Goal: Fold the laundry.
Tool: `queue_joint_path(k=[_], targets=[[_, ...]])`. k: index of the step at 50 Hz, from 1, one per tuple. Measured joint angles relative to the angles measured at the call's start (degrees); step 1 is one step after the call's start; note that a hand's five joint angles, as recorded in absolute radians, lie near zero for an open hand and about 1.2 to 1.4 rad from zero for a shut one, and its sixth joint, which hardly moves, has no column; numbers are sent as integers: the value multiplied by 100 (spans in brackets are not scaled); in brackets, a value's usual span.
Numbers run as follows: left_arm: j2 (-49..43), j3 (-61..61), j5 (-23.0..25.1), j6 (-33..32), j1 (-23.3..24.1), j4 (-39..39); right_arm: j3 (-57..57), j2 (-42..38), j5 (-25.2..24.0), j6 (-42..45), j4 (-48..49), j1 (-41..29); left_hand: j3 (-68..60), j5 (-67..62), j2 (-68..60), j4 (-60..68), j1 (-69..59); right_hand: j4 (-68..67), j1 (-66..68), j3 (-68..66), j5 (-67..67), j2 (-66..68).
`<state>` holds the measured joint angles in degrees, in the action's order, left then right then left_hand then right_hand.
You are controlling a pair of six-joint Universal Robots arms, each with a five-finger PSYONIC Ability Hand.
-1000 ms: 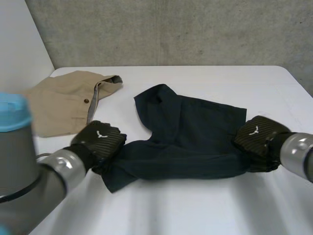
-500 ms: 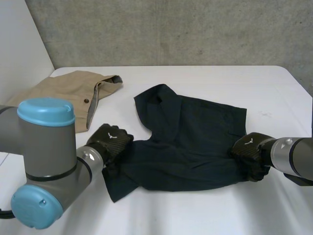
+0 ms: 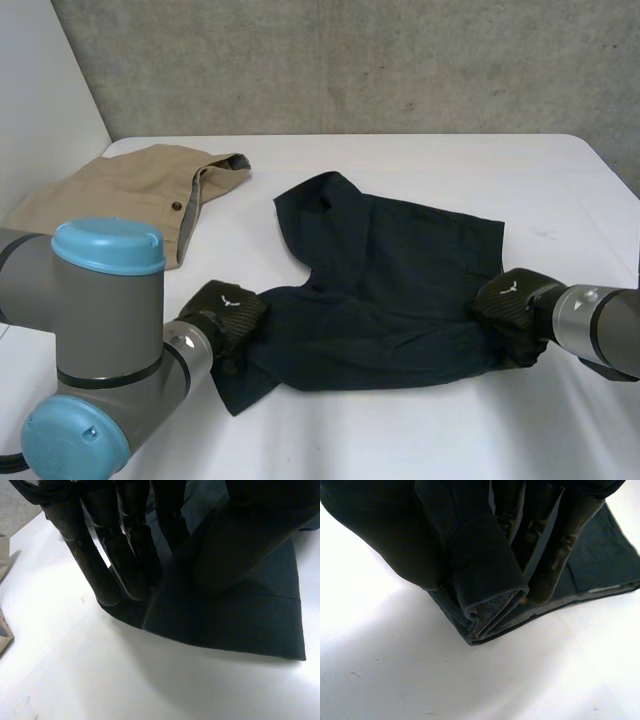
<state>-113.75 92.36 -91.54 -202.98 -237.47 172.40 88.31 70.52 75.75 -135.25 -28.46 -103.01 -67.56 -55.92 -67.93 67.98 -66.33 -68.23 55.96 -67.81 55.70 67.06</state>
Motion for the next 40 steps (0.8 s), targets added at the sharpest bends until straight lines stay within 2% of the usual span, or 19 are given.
queue_joint_path(k=[6, 14, 17, 23, 27, 31, 37, 40], targets=[[567, 33, -50, 3, 65, -35, 13, 609, 36, 187, -177, 4, -51, 0, -48, 57, 0, 0, 0, 1, 0, 0], [2398, -57, -34, -70, 190, -214, -608, 1847, 34, 664, -701, 67, -56, 0, -58, 59, 0, -1, 0, 0, 0, 0], [2979, -192, -19, -96, 193, -268, -990, 2139, 31, 715, -793, 94, -60, 0, -60, 60, 0, -1, 0, 0, 33, 0], [3445, -382, 7, -113, 186, -311, -1466, 2284, 31, 716, -827, 103, -61, 0, -62, 80, 0, -1, 0, 0, 63, 0], [3296, -397, 17, -110, 183, -300, -1536, 2139, 28, 700, -815, 84, -64, 0, -63, 81, 0, -1, 0, 1, 64, 0], [2661, -429, 18, -113, 182, -279, -1579, 1636, 49, 691, -790, 48, -81, 0, -70, 83, 0, -2, 0, 0, 79, 0], [963, -1080, -11, -220, 146, -206, -1894, 427, 156, 672, -546, -57, -85, 0, -76, 85, 0, -2, 0, 0, 80, 0], [145, -1600, -30, -369, 118, 27, -2203, -184, 361, 626, -219, -194, -85, 0, -75, 85, 0, -2, 0, 0, 80, 0]])
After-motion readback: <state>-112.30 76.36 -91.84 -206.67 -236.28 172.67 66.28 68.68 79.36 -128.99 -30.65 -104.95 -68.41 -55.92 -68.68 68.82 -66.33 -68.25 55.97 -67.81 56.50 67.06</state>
